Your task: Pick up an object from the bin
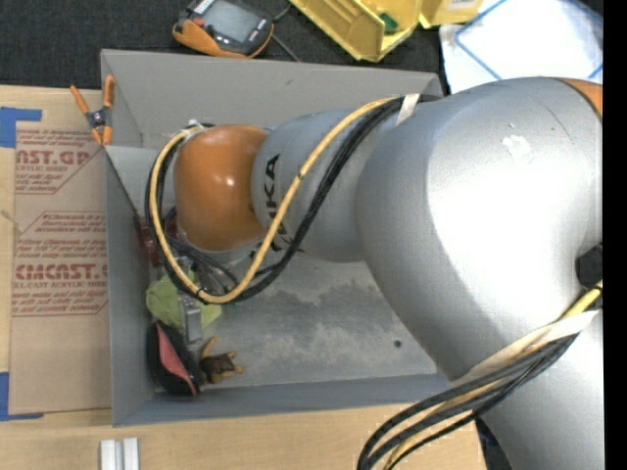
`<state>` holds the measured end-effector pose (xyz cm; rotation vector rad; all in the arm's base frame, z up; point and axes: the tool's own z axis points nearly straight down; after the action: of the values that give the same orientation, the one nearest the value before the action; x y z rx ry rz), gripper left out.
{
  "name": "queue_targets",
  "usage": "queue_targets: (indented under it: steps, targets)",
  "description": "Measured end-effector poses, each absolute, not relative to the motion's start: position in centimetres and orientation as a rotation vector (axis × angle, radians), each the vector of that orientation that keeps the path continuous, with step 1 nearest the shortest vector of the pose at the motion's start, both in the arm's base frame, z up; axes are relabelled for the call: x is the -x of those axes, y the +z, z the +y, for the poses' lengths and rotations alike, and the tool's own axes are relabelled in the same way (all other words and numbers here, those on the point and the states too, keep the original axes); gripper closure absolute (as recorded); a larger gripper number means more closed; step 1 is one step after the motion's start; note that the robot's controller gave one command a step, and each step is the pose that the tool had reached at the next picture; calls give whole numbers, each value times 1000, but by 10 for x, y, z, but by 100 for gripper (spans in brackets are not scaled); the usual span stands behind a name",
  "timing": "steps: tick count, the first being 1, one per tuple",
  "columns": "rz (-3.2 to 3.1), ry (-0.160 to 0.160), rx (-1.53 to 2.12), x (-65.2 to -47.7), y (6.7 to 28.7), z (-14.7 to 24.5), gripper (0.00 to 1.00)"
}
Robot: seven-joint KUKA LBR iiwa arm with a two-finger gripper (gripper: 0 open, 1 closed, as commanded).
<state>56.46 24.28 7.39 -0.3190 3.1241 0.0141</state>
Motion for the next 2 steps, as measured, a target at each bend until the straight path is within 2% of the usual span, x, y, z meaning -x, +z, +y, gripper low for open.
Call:
queue_targets:
  steps: [1,2]
  targets:
    - [3000,16,901,-578,72,249,100]
    - [3000,17,900,-578,72,249,100]
